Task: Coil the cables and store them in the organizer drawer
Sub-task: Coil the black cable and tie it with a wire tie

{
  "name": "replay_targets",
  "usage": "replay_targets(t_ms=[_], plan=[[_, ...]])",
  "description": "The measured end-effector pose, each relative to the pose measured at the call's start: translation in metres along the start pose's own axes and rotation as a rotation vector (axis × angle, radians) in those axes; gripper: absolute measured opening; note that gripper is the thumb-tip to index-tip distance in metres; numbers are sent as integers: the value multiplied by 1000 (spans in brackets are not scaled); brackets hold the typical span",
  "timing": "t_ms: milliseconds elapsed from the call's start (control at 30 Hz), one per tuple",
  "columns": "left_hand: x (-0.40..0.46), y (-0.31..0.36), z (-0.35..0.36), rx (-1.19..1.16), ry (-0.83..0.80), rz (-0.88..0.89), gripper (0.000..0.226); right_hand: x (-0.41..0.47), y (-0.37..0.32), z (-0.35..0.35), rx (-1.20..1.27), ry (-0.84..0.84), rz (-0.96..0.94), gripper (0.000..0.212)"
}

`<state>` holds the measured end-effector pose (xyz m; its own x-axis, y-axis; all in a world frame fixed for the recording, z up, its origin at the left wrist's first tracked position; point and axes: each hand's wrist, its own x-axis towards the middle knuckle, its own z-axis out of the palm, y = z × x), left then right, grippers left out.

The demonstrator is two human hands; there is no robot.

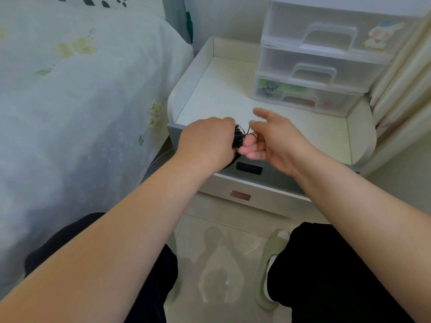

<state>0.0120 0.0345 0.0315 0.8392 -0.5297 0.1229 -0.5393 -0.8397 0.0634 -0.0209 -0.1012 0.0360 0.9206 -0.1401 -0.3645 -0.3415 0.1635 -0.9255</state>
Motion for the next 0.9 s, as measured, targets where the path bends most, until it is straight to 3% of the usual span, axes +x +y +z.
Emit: replay_targets(t_ms=[100,200,333,500,600,767,900], plan=[[3,-15,-6,0,-29,80,30,-4,-6,-15,-516,-85,-348,36],[4,-23,-8,-46,-83,138,33,-2,-6,-31,-910,-140,-483,30],[4,-20,-7,-61,-128,183,34,-3,-3,-36,-1180,-121,-579,17],[3,-17,-5,-19,-133,182,33,-9,-6,-33,-1483,-36,-711,27],[3,-12,-4,-12,-108,180,31,-5,-1,-30,-1567,44,-772,35],[-1,-2,-3,58,-65,151,36,-3,7,-30,-1470,73,-701,35],[-4,7,-4,106,-2,101,31,1,8,-21,-1311,137,-484,36]])
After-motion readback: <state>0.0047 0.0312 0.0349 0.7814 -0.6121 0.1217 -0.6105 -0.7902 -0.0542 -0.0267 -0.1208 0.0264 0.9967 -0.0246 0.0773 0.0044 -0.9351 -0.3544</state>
